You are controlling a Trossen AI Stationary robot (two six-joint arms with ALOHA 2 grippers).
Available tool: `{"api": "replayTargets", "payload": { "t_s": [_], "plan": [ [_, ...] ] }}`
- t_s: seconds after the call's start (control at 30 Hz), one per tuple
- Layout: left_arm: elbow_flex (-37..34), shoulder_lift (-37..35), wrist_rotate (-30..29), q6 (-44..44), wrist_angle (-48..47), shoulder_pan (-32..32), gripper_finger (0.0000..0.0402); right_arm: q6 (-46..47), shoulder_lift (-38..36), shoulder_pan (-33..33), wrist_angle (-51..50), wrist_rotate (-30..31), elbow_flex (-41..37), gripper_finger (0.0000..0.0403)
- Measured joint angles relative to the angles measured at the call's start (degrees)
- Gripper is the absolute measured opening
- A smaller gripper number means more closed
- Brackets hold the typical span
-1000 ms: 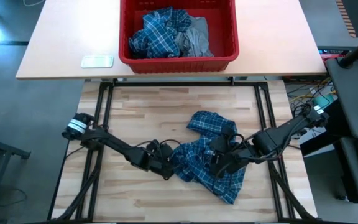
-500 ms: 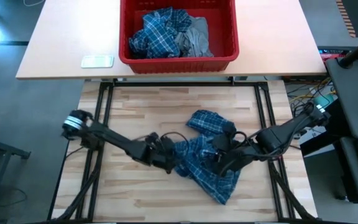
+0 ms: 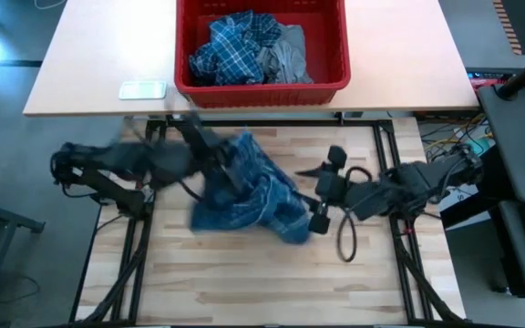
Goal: Fold Laundry from Bin
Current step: Fold the blue patterned pants
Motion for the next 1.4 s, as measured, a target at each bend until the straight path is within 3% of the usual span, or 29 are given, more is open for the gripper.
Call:
{"api": "replayTargets", "payload": {
  "t_s": [0.2, 0.47, 0.7, 0.83, 1.07, 1.17, 1.27, 1.4],
  "plan": [
    [12.6, 2.26, 7.12, 4.23, -0.79, 1.13, 0.0, -7.13, 0.4, -1.44, 8.57, -0.16, 3.74, 0.0194],
    [23.9, 8.97, 7.47, 2.14, -6.65, 1.14, 0.0, -9.97, 3.42, -1.61, 9.71, -0.33, 4.05, 0.0194],
    [31.28, 15.29, -0.74, -0.9, -14.29, 1.34, 0.0, -7.83, 7.45, -1.59, 9.79, -0.29, 3.53, 0.0194],
    [36.22, 18.54, -1.6, -3.59, -17.11, 2.34, 0.0, -9.98, 11.69, -1.59, 9.5, -0.83, 2.39, 0.0194],
    [35.52, 18.69, -0.76, -9.82, -19.51, 4.55, 0.0, -23.69, 21.47, -2.54, 9.75, 0.19, 2.39, 0.0194],
    [35.52, 18.68, 1.6, -11.33, -20.56, 4.48, 0.0, -26.92, 24.57, -3.84, 10.04, 4.84, 2.31, 0.0194],
    [35.52, 18.67, 2.96, -13.05, -22.21, 4.39, 0.0, -31.72, 26.22, -5.0, 14.79, 10.54, 2.3, 0.0194],
    [35.52, 18.67, 4.04, -14.84, -25.67, 4.41, 0.0, -36.81, 26.29, -6.58, 24.63, 13.37, 2.33, 0.0194]
  ]
}}
